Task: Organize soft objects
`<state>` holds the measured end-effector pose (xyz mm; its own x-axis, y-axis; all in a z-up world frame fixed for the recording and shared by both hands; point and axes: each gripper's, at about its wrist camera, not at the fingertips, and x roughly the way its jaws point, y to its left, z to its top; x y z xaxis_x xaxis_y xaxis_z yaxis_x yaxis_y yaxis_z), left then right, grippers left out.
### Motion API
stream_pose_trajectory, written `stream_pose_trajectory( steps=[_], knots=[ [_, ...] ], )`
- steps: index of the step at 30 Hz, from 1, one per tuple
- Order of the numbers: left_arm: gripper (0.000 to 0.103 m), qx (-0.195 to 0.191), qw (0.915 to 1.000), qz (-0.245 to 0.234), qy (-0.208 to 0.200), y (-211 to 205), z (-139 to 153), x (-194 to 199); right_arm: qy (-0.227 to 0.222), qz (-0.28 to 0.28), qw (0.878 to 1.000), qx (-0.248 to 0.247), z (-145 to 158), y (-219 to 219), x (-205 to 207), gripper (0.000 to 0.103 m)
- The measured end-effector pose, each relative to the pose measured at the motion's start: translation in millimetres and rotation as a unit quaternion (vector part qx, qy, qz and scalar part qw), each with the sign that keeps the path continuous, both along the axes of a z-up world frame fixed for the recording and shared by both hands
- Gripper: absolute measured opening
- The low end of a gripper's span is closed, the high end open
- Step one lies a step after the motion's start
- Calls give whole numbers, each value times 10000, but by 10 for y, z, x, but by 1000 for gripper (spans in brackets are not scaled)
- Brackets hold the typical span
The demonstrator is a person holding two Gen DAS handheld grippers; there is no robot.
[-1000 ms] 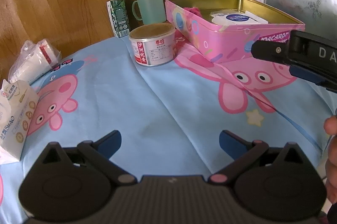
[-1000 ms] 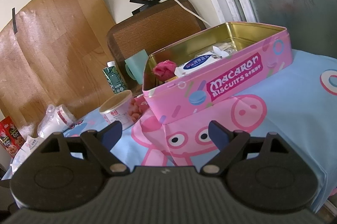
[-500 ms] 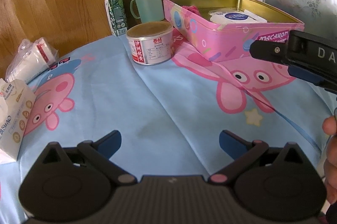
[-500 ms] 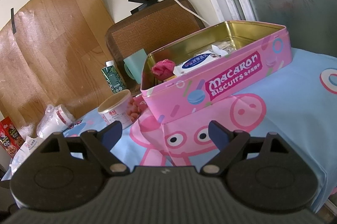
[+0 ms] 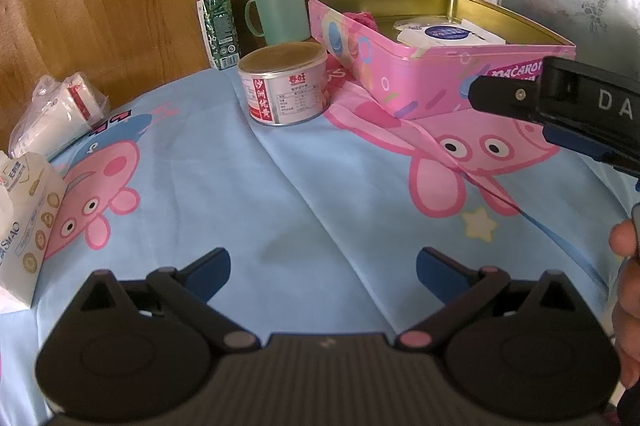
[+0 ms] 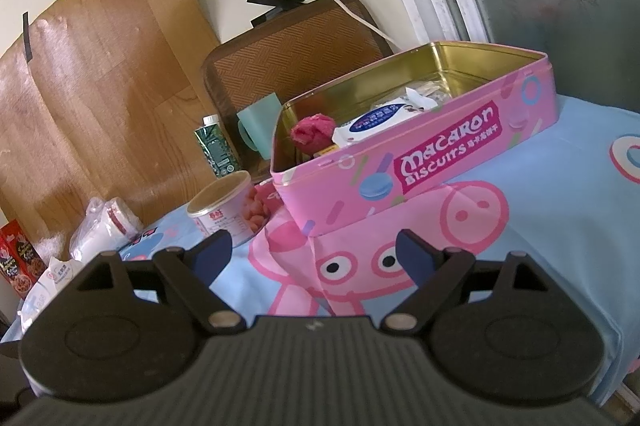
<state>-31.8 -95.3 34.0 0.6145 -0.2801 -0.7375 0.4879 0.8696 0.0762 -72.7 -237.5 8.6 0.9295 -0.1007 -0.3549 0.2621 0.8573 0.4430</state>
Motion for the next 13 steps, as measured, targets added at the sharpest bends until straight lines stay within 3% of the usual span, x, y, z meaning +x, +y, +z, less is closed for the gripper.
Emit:
stream_pose_trajectory(
  steps=[13],
  knots=[
    [103, -288, 9995, -98, 63, 53, 17, -5, 9, 11, 10000, -39, 5, 15, 3, 91]
  ],
)
